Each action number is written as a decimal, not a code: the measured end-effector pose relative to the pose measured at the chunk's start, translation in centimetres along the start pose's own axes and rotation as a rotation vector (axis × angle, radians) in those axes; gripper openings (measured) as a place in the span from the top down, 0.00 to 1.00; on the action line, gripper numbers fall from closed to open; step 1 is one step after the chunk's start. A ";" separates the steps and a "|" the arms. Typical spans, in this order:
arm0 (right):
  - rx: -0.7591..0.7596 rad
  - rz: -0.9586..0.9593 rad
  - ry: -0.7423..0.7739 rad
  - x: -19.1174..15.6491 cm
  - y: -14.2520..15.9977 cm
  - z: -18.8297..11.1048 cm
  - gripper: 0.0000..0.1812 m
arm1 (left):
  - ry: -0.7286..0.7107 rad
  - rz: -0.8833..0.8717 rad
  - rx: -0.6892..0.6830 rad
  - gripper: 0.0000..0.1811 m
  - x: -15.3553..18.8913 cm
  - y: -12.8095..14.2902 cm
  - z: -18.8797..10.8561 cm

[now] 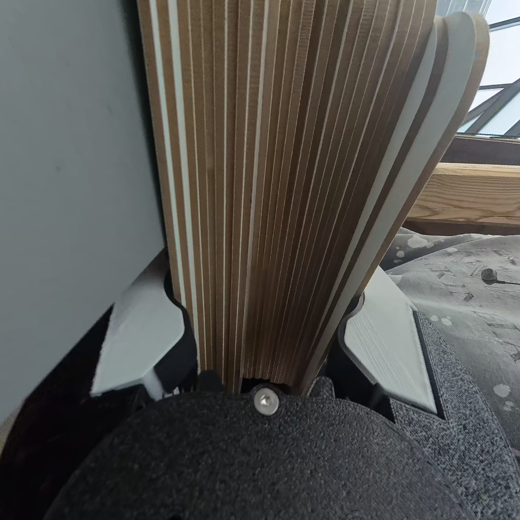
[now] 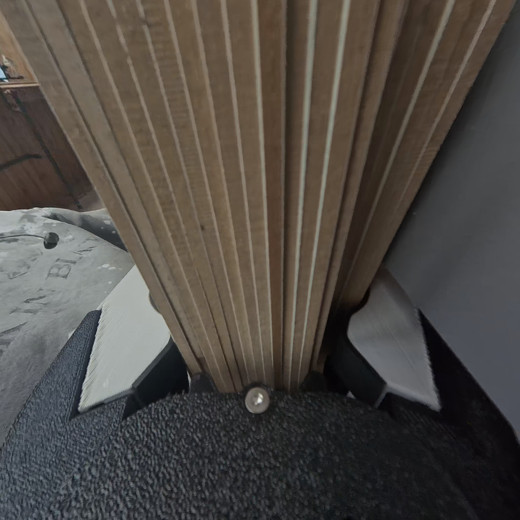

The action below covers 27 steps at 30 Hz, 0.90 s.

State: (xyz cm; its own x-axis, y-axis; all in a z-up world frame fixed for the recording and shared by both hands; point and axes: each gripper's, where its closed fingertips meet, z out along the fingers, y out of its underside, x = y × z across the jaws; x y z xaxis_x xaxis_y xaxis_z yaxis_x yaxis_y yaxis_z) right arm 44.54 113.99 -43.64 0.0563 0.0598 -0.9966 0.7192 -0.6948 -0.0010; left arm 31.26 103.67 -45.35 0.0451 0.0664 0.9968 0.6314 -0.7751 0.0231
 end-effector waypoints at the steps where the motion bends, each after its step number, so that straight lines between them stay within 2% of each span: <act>1: -0.008 0.011 0.001 -0.1 0.2 0.0 0.28 | 0.003 -0.010 0.010 0.34 0.1 0.2 0.0; 2: -0.020 0.019 0.004 -0.1 0.6 0.0 0.25 | 0.005 -0.016 0.015 0.34 0.3 0.5 0.0; 3: -0.028 0.026 0.006 -0.1 0.9 0.0 0.28 | 0.006 -0.018 0.015 0.34 0.5 0.9 0.0; 7: -0.014 0.020 0.002 -0.9 2.0 0.4 0.29 | 0.001 -0.005 0.024 0.35 1.7 1.9 -0.5; 11: -0.015 0.013 0.007 -3.6 2.8 0.9 0.29 | 0.006 0.004 0.019 0.35 4.4 2.8 -1.3; 20: -0.073 -0.120 0.029 -15.6 3.1 2.9 0.29 | 0.012 0.132 0.099 0.35 16.1 4.9 -5.4; 24: -0.109 -0.166 0.035 -20.7 3.3 5.1 0.29 | 0.013 0.167 0.152 0.35 20.5 6.1 -8.4; 27: -0.141 -0.171 0.041 -23.5 3.3 7.3 0.29 | 0.023 0.168 0.193 0.35 22.6 6.9 -11.0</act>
State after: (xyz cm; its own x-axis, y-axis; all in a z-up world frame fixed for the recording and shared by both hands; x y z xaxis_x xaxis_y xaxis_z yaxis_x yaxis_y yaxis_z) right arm 40.53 105.01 -20.82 -0.0487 0.1994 -0.9787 0.8104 -0.5649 -0.1554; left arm 28.15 92.90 -21.81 0.1452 -0.0691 0.9870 0.7527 -0.6398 -0.1555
